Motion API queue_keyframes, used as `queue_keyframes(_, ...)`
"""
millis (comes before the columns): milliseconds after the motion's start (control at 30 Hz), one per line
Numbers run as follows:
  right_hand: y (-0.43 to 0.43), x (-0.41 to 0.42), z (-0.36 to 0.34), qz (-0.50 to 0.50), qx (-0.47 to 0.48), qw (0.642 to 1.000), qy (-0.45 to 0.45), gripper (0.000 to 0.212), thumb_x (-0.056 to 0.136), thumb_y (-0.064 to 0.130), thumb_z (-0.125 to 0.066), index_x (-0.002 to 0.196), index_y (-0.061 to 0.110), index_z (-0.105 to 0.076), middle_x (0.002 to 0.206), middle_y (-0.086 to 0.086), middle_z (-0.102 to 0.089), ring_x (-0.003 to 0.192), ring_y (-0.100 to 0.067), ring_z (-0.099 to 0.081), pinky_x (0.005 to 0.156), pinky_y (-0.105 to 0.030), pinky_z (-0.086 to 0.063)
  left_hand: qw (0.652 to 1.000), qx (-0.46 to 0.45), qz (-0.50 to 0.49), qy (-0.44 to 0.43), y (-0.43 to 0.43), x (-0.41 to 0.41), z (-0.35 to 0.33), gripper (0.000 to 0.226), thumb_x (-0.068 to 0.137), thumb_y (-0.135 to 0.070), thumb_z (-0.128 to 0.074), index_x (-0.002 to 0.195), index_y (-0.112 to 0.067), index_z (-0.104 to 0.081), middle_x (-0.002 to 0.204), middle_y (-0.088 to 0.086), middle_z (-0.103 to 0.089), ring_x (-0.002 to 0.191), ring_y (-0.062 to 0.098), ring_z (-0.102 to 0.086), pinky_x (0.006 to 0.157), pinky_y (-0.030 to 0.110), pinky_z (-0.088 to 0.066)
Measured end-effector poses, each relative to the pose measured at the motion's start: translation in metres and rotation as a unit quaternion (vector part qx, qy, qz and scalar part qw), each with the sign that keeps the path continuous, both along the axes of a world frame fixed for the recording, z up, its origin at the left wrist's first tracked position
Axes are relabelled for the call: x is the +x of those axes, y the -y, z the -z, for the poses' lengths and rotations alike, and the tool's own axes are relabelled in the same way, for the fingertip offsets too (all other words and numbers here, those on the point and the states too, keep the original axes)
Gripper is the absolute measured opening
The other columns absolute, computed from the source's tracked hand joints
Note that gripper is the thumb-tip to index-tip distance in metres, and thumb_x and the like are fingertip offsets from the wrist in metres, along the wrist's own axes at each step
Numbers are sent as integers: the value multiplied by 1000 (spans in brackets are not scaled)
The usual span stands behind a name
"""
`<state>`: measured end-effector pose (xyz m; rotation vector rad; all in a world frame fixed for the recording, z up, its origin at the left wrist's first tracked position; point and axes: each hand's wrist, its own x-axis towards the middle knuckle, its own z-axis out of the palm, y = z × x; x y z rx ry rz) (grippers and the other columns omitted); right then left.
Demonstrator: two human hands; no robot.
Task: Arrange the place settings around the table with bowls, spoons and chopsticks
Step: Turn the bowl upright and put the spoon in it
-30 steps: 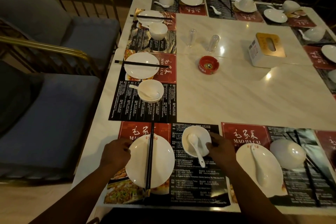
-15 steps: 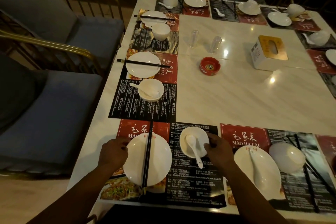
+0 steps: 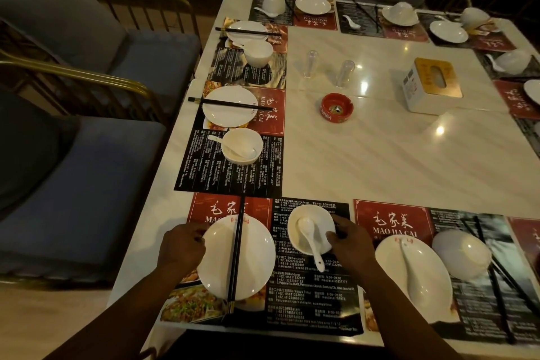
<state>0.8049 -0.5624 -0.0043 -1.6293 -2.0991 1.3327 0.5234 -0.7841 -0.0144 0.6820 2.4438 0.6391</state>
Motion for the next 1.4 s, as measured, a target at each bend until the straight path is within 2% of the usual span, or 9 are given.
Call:
queue_keyframes(267, -3, 2, 0, -14, -3, 1000, -6, 43, 90, 13, -66, 129, 30, -65, 115, 6, -72, 105, -15, -65, 94, -39, -54, 999, -24, 31, -27, 0, 1, -4, 26, 91, -10, -64, 111, -22, -74, 114, 4, -73, 102, 25, -67, 97, 40, -53)
queue_keyframes(400, -9, 8, -3, 31, -10, 999, -6, 39, 92, 26, -68, 130, 27, -62, 114, 4, -70, 103, -14, -64, 94, -40, -54, 997, -37, 38, -54, -1, 4, -10, 11, 89, -15, -65, 94, -22, -71, 99, 3, -74, 84, 20, -67, 85, 37, -56)
queue_keyframes(533, -19, 26, -7, 83, 16, 996, -12, 24, 89, 26, -68, 111, 37, -68, 106, 7, -72, 92, -13, -70, 86, -44, -59, 996, 13, 23, -80, -19, 10, -24, 7, 85, -11, -67, 82, -17, -67, 84, 1, -67, 80, 22, -65, 72, 30, -51)
queue_keyframes(633, -22, 39, -15, 102, 33, 994, 8, 18, 87, 20, -66, 98, 34, -71, 90, 11, -75, 85, -12, -71, 80, -37, -59, 993, 72, 59, -68, -45, 22, -40, 16, 85, -6, -68, 79, -21, -65, 80, -6, -64, 76, 17, -63, 72, 29, -50)
queue_keyframes(733, -19, 52, -27, 107, 44, 993, 35, 16, 87, 20, -64, 83, 32, -73, 80, 12, -75, 79, -11, -71, 77, -34, -57, 987, 122, 100, -43, -72, 32, -53, 15, 84, -5, -70, 93, -16, -73, 92, -3, -70, 86, 18, -65, 76, 29, -50)
queue_keyframes(867, -20, 75, -38, 112, 46, 991, 55, 8, 87, 27, -68, 87, 34, -73, 85, 13, -74, 80, -12, -71, 82, -43, -58, 980, 153, 130, -9, -104, 47, -56, 27, 84, -7, -69, 108, -20, -72, 106, -2, -71, 96, 17, -66, 86, 32, -54)
queue_keyframes(967, -27, 91, -51, 111, 87, 986, 84, 12, 89, 21, -68, 87, 33, -70, 87, 11, -75, 84, -12, -71, 82, -35, -56, 971, 180, 158, 0, -123, 59, -56, 26, 83, -9, -71, 106, -21, -73, 102, -3, -73, 92, 13, -68, 84, 26, -52)
queue_keyframes(1067, -38, 114, -64, 113, 117, 978, 129, 14, 92, 20, -65, 103, 24, -73, 98, 3, -75, 93, -17, -69, 83, -25, -46, 965, 188, 182, 16, -143, 74, -61, 23, 84, -10, -71, 103, -22, -73, 98, -4, -73, 87, 12, -68, 81, 30, -57)
queue_keyframes(1400, -122, 234, -71, 152, 194, 944, 221, 14, 89, 11, -63, 95, 18, -75, 94, -4, -75, 92, -27, -69, 76, -25, -42, 942, 221, 251, 24, -228, 177, -65, 18, 86, -15, -68, 95, -29, -72, 88, -11, -70, 72, 5, -66, 72, 29, -57)
